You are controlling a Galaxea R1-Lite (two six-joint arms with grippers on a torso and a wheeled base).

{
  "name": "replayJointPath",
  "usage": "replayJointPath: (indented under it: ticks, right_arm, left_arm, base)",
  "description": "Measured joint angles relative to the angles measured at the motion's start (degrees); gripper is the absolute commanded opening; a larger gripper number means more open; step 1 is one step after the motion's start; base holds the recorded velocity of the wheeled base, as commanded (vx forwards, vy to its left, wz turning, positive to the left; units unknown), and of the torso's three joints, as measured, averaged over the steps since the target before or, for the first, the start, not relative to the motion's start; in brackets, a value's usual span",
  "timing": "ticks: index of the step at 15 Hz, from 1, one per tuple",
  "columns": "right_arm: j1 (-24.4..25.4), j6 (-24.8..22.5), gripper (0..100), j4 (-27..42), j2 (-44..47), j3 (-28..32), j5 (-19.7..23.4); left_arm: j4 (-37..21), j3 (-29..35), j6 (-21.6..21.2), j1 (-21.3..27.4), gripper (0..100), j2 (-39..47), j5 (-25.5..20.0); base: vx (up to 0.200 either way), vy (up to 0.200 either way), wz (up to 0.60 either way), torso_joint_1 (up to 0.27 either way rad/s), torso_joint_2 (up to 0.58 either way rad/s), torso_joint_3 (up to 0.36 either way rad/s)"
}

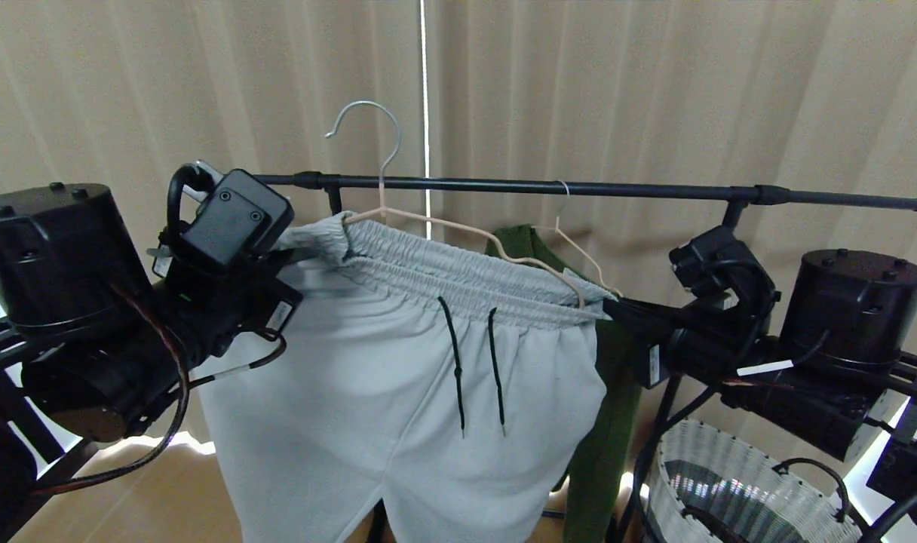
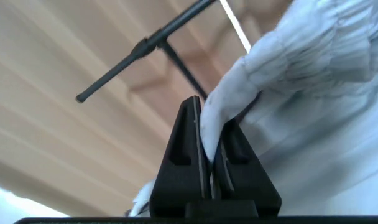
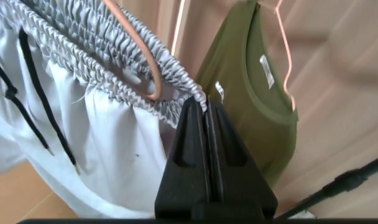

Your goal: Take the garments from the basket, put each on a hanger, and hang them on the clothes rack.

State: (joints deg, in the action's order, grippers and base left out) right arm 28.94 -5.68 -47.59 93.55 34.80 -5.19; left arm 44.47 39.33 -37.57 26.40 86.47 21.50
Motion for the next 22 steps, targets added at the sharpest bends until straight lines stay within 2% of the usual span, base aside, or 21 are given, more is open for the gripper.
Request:
replayJointPath:
  ticks: [3, 7, 10, 12, 17, 18, 22]
  right_arm:
    - [0.22, -1.4, 0, 3.41, -0.78, 1.07, 0.55]
    - [0.44, -1.78, 0, 10.48, -3.21, 3.25, 4.27]
    - [1.62, -1.78, 0, 15.27, -4.35, 6.45, 5.33]
    - [4.13, -1.78, 0, 18.58, -4.46, 8.57, 5.4]
    - [10.01, -1.95, 0, 20.22, -3.25, 11.61, 5.33]
    - [10.28, -2.17, 100, 21.32, -3.04, 12.04, 5.29]
    - [10.64, -2.55, 100, 22.71, -2.99, 12.06, 5.01]
  left_arm:
    - [1.01, -0.52, -0.5, -0.74, 0, 1.12, -0.09]
    - [4.24, -1.02, -3.95, -3.47, 0, 2.76, -0.4]
    - [4.9, -2.58, -4.47, -3.89, 0, 3.11, -1.91]
    - [4.94, -2.69, -4.41, -3.78, 0, 3.11, -2.02]
    - [6.17, -1.95, -2.61, -1.11, 0, 3.08, -1.91]
    - [6.16, -1.68, -2.5, -0.67, 0, 3.08, -1.89]
    - [6.13, 0.44, -1.24, -0.55, 0, 3.15, -1.54]
  base:
    - [0.0, 0.0, 0.0, 0.0, 0.0, 0.0]
    - [0.0, 0.0, 0.0, 0.0, 0.0, 0.0]
    - [0.0, 0.0, 0.0, 0.0, 0.0, 0.0]
    - [0.0, 0.0, 0.0, 0.0, 0.0, 0.0]
    - [0.0, 0.0, 0.0, 0.0, 0.0, 0.0]
    - [0.0, 0.0, 0.0, 0.0, 0.0, 0.0]
    - [0.0, 0.0, 0.0, 0.0, 0.0, 0.0]
